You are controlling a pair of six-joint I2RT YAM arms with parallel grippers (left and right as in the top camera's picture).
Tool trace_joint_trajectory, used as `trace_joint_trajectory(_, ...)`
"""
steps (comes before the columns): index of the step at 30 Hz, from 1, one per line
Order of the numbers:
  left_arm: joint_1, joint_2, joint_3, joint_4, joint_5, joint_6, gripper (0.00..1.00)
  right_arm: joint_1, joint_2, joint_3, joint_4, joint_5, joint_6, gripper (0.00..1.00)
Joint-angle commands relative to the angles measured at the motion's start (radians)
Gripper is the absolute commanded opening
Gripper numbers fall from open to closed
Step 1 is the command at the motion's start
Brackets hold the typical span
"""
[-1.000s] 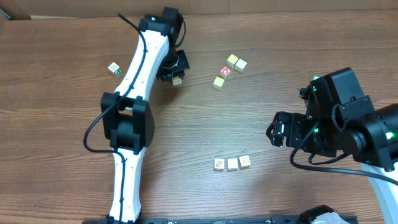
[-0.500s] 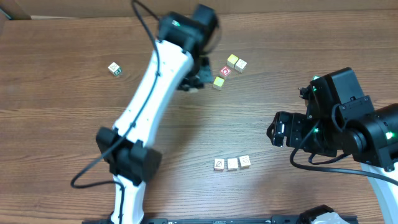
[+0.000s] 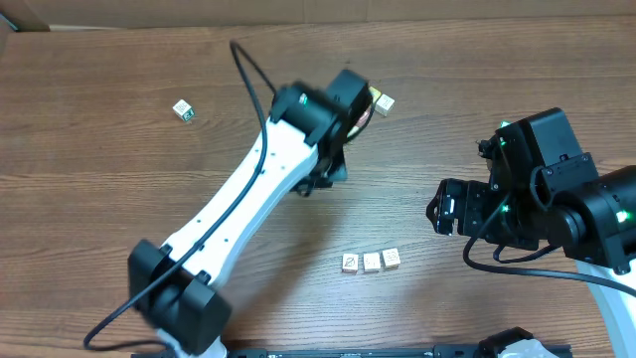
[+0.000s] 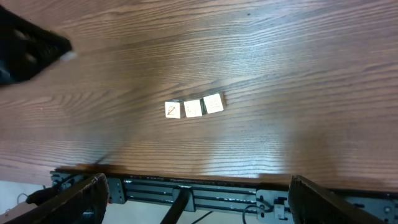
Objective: Flip 4 blocks
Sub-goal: 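Carry the G block with the left gripper to the row's left end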
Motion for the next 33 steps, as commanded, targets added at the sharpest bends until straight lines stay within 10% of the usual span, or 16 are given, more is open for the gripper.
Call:
trace_joint_trajectory(1, -0.036, -0.169, -0.277, 0.146, 0.046, -0.026, 0.05, -0.001, -0.008, 0.018, 0.002, 0.009, -0.019, 0.93)
trace_joint_trajectory(12, -0.189, -0.312, -0.881, 0.655, 0.183, -0.075, 0.04, -0.001, -0.008, 0.018, 0.002, 0.009, -0.018, 0.93)
trace_joint_trajectory(33, -0.213, -0.303, -0.996, 0.854, 0.167, -0.051, 0.04, -0.001, -0.008, 0.018, 0.002, 0.008, -0.017, 0.93)
